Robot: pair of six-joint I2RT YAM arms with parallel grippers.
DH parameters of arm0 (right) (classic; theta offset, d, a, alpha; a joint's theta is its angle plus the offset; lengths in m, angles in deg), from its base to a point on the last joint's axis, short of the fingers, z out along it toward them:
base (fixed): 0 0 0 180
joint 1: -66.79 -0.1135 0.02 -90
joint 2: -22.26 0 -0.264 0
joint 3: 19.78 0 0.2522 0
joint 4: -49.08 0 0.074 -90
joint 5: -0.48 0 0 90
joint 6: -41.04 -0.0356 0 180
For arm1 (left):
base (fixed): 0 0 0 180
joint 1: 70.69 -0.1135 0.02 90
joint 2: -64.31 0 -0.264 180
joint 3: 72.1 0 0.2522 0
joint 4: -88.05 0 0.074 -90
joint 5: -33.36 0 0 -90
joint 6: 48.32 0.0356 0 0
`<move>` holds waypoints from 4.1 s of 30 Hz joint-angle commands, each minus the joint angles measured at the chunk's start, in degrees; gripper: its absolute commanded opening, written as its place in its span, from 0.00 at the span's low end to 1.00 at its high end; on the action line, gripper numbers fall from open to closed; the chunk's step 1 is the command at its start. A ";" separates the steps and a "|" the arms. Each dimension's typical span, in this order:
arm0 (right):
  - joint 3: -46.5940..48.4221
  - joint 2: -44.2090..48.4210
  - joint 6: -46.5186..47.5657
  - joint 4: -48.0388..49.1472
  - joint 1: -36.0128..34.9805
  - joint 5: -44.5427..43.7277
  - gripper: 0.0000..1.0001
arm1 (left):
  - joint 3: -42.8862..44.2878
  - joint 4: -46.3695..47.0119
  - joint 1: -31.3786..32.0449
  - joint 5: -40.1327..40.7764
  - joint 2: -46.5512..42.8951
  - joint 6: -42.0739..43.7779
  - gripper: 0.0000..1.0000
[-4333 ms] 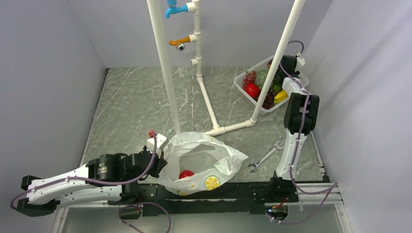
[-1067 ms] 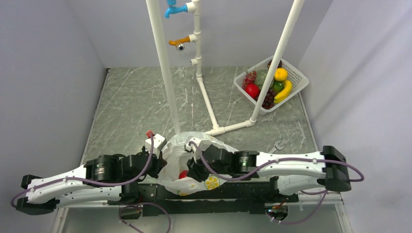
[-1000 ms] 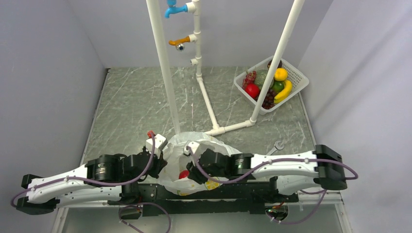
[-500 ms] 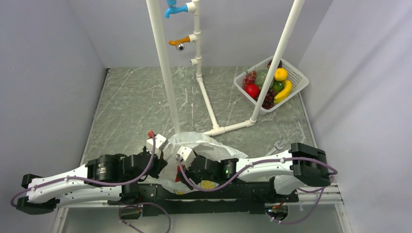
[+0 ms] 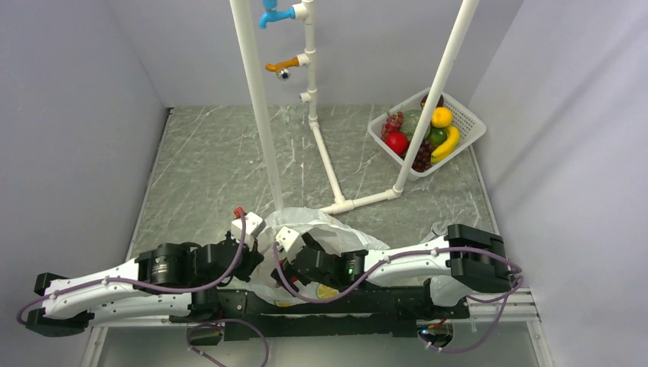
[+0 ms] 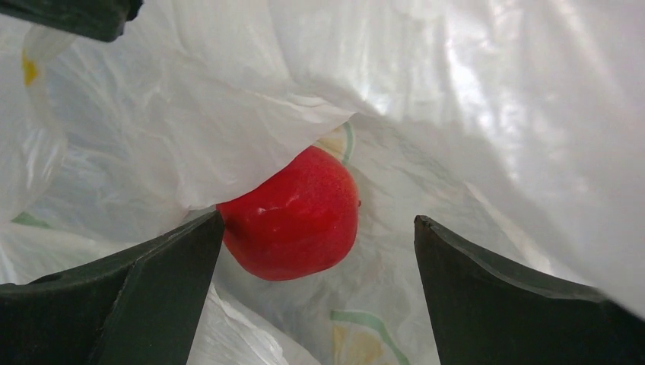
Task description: Take the fake fruits out of the plastic bag
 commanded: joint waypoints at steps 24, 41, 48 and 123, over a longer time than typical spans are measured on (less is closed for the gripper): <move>0.89 -7.89 -6.38 0.81 -0.25 1.36 0.95 | 0.71 0.36 1.02 0.01 0.81 0.11 0.00; 2.61 -4.03 -2.94 2.82 -0.23 -4.05 0.70 | 0.71 0.35 1.30 -0.07 0.56 0.18 0.00; 0.97 0.12 -3.03 1.57 -0.27 -8.06 0.42 | 0.60 0.39 1.56 0.35 0.00 -0.13 0.00; 3.23 33.29 -15.96 -28.22 38.65 0.45 0.00 | 2.57 -4.59 2.36 9.47 3.45 -3.26 0.00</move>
